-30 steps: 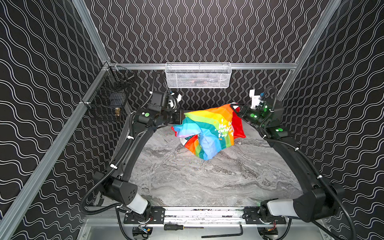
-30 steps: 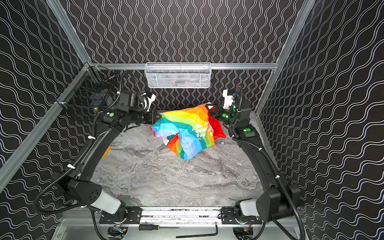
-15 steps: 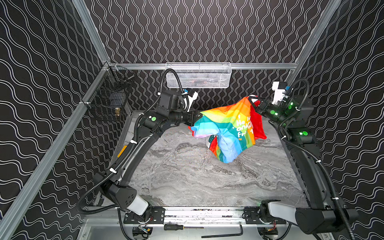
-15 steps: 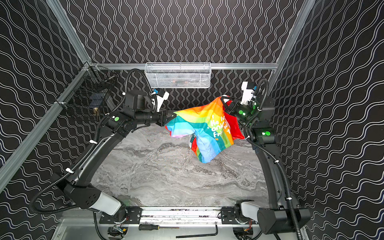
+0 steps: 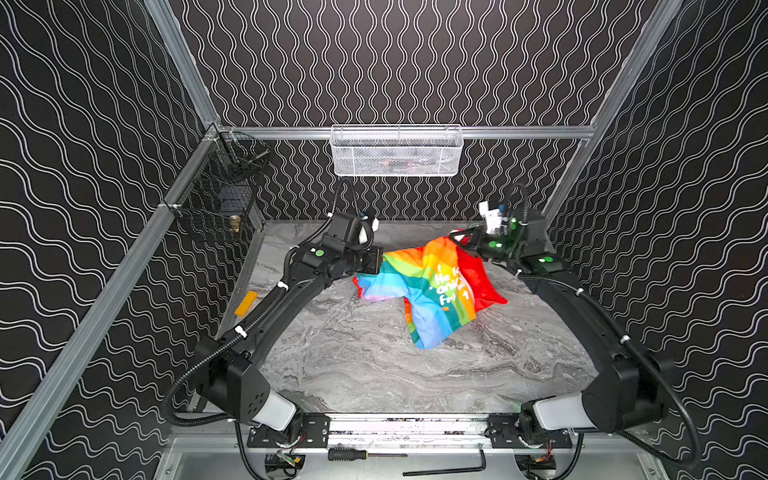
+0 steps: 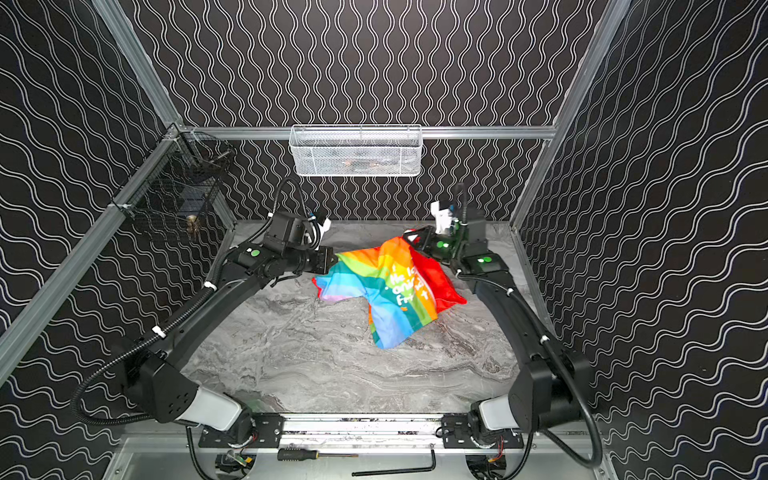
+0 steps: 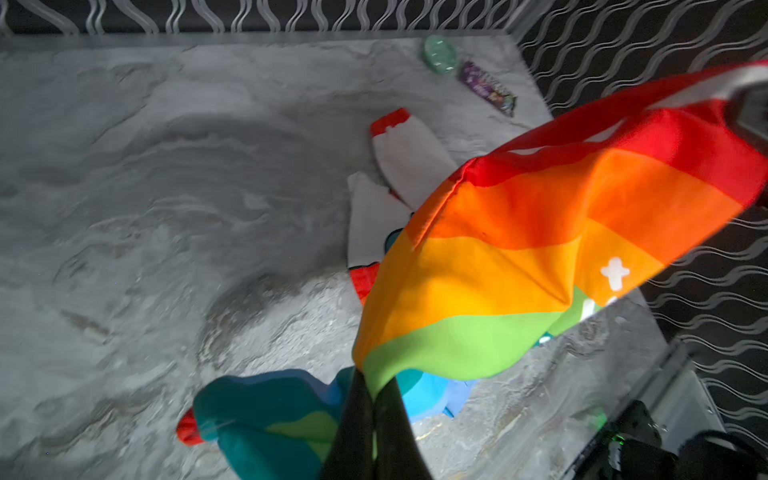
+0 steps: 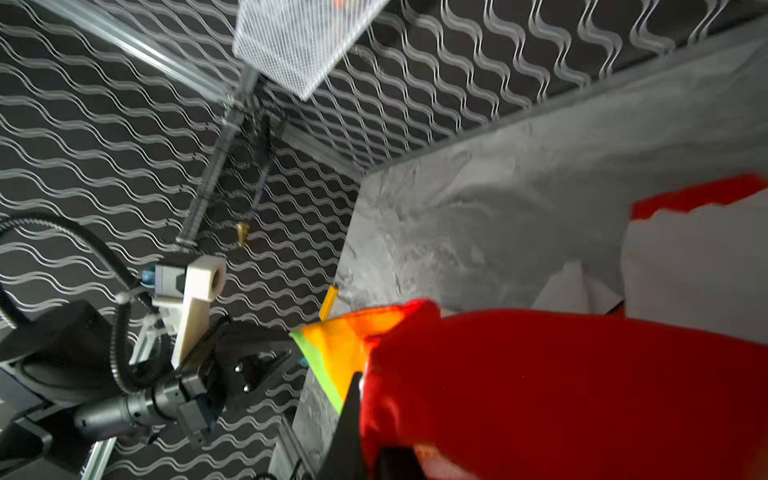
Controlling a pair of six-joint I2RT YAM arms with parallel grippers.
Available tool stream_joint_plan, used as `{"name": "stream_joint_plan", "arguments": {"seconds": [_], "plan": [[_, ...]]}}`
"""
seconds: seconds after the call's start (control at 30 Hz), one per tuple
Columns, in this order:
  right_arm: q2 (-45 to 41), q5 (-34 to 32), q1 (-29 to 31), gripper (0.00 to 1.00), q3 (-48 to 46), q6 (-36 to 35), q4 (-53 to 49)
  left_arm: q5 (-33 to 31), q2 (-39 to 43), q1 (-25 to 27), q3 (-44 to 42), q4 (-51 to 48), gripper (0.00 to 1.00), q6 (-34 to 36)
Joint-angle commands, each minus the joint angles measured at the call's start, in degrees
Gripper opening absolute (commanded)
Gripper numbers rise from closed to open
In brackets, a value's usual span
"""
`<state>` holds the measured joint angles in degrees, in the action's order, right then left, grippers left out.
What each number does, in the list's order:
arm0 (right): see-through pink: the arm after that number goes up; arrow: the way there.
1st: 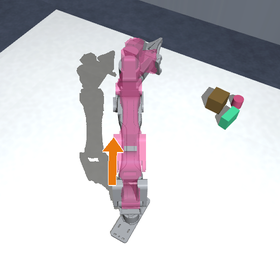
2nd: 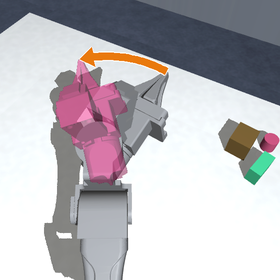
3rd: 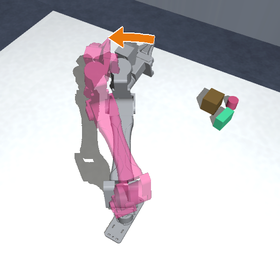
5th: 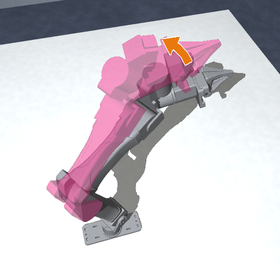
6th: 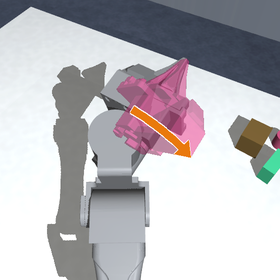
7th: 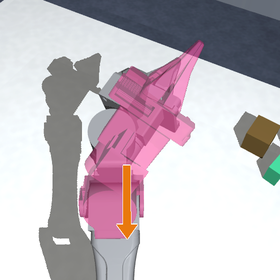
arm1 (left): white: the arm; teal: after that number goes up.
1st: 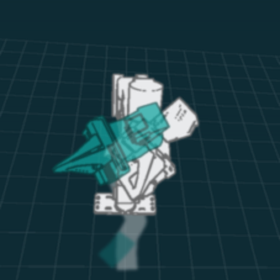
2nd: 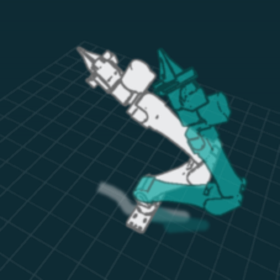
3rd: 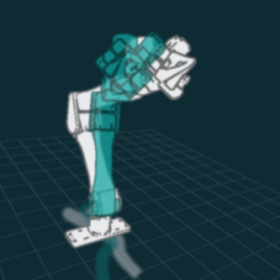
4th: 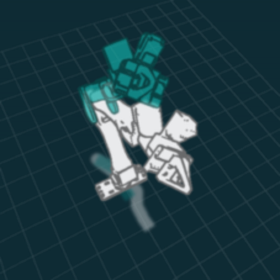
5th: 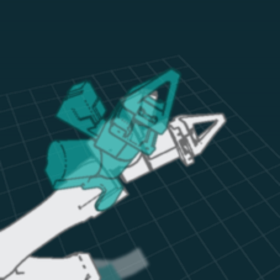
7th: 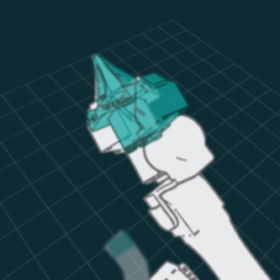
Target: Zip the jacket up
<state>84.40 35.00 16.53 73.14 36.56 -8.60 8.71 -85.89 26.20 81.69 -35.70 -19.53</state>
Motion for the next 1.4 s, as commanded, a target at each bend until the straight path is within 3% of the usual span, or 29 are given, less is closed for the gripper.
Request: {"name": "stream_joint_plan", "arguments": {"seconds": [0.0,0.37,0.47,0.57,0.6,0.67,0.73,0.83,1.0,1.17,1.37], "plan": [[4.24,-3.8,4.14,0.06,1.69,-1.42,0.38,-6.77,1.14,-2.43,-3.47,-0.41,0.0,-2.62],[27.5,-5.66,13.02,0.13,16.24,-1.49,-2.59,-6.92,0.64,-14.55,-15.59,2.62,0.0,-7.11],[31.81,-5.35,13.77,0.17,19.8,-1.09,-3.48,-5.38,0.39,-17.87,-18.19,4.01,0.0,-8.29],[34.31,-3.91,13.88,0.27,21.54,-0.53,-3.5,-3.82,-0.11,-20.44,-19.85,4.77,0.0,-8.69],[34.57,-3.36,13.88,0.33,22.0,-0.66,-3.57,-3.66,-0.03,-21.08,-20.19,4.87,0.06,-8.9],[34.14,-3.36,13.91,0.44,22.71,-1.39,-4.24,-3.47,0.69,-22.02,-20.9,5.05,0.31,-8.97],[32.69,-3.86,13.84,0.54,23.24,-3.01,-5.18,-3.74,1.93,-22.5,-20.92,4.57,0.48,-8.88],[29.73,-7.12,13.66,0.64,24.34,-6.03,-8.27,-4.67,3.71,-22.59,-19.99,3.02,0.59,-8.53],[24.69,-13.6,11.77,0.71,23.53,-9.58,-13.34,-5.5,8.69,-22.59,-19.09,2.15,0.67,-8.94],[15.95,-15.45,6.33,0.75,15.26,-10.68,-13.31,-3.15,10.73,-19.01,-17.02,1.66,0.69,-9.51],[7.11,-12.84,-2.29,0.78,0.02,-10.42,-10.75,-3.63,7.09,-1.97,-16.43,3.59,0.68,-15.07]]}}
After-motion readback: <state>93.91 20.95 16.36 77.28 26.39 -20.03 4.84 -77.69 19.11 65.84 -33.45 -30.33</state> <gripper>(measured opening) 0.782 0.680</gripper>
